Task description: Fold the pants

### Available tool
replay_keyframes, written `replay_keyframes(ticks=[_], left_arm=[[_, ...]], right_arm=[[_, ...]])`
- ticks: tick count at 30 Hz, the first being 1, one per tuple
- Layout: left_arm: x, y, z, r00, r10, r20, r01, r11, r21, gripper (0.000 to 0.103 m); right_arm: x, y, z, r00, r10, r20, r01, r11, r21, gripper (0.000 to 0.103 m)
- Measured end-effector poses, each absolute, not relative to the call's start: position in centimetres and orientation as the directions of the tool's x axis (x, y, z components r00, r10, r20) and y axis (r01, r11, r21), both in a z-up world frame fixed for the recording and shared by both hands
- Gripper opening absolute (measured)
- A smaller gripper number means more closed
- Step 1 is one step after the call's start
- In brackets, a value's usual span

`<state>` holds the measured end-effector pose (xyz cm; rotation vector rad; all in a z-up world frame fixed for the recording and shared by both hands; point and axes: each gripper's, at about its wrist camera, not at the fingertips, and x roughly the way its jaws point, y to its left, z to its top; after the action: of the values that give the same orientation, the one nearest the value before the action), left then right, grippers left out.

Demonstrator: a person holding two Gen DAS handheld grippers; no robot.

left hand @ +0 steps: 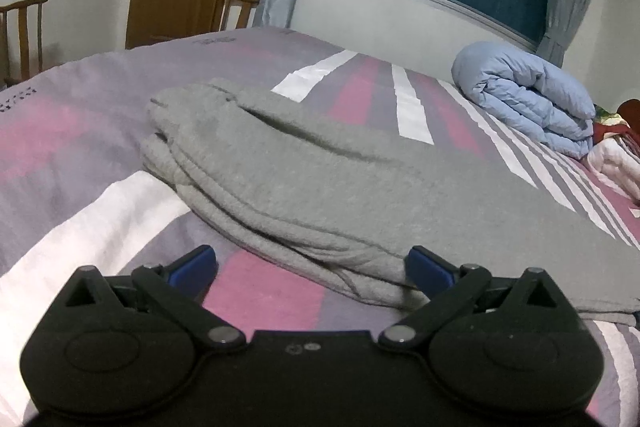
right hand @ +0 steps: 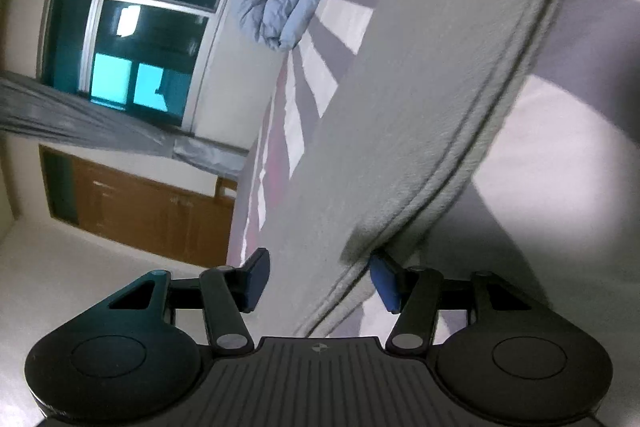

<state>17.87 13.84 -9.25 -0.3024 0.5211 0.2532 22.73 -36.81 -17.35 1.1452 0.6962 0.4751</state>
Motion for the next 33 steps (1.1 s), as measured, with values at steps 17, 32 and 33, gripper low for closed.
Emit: replay_keyframes(ticks=[17,32,33], left_arm=[[17.9,14.1,-9.2,0.835,0.174,-0.522,-0.33,0.918,-0.22,0.097],[18.3,13.7,-9.2,0.831,0.202,-0.519,-0.344,0.919,-0.192,0.097],[18.3,13.8,-9.2,0.83,0.202,-0.519,-0.345,0.918,-0.195,0.097]], right_arm=[[21.0,-38.0,-17.2,0.686,0.647,-0.333,0.042,0.421,0.906,0.005],[20.1,-34.8,-12.2,0.777,0.462,-0.427,-0.129,0.782,0.61,0.005],[20.3,-34.5,-12.0,0.781,0.464,-0.418,-0.14,0.782,0.607,0.006]])
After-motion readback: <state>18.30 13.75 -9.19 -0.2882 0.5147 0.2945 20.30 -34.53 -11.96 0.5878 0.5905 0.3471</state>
